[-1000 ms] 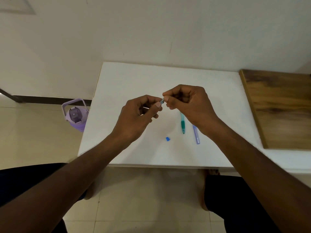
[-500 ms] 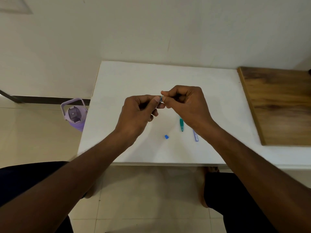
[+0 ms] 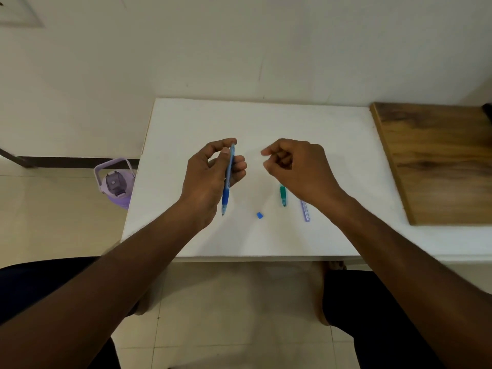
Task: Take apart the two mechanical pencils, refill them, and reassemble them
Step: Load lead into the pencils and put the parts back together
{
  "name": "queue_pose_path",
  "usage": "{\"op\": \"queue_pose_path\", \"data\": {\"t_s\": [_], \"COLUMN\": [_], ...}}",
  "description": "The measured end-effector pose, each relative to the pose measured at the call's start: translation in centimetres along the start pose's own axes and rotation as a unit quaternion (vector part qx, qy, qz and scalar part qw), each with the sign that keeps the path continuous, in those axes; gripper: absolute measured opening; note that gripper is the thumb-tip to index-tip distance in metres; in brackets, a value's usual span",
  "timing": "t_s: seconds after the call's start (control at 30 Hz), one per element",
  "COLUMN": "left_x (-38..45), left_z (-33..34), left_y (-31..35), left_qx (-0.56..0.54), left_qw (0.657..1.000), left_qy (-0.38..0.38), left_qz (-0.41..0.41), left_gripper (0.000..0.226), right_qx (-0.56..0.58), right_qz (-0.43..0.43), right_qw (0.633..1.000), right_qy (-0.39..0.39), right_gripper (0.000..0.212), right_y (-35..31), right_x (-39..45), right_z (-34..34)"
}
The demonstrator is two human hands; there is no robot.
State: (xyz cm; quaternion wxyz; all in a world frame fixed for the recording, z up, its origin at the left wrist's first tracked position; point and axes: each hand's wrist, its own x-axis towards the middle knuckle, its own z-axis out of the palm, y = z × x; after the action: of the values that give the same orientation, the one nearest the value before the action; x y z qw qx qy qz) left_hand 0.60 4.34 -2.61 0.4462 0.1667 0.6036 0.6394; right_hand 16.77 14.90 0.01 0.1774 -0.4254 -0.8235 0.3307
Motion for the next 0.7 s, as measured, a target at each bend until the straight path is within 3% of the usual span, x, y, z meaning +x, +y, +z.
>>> {"op": "queue_pose_path", "data": {"t_s": [0.17,0.4,0.53,0.7], "left_x": [0.5,0.9,1.0,1.4], "left_z": [-0.7,-1.6,-1.6,-1.4], "left_y": [-0.7,-1.4,-1.8,-2.4], "left_qx": [0.101,0.148,0.287,0.347], "left_qw": [0.994,0.987,0.953,0.933], "left_qy": [0.049,0.051,0.024,0.025], "left_qz": [-0.002,0.024,0.090,0.094], "left_gripper": [0.021,0.022,0.019,0.022], "right_qx": [-0.119,-0.204,-0.237,-0.259], "right_qz": [0.013,0.070,0.128,0.172], "right_qw": [0.990,0.973,0.958,0.945], "right_qy": [-0.081,-0.080,-0.096,-0.105], "right_gripper": [0.007,0.005,0.013,0.033], "right_y": [1.9,4.7,6.3,7.0], "right_x": [-0.5,-0.7,-1.2,-1.7], "right_z": [-0.5,-2.3,-2.4,-1.8]}}
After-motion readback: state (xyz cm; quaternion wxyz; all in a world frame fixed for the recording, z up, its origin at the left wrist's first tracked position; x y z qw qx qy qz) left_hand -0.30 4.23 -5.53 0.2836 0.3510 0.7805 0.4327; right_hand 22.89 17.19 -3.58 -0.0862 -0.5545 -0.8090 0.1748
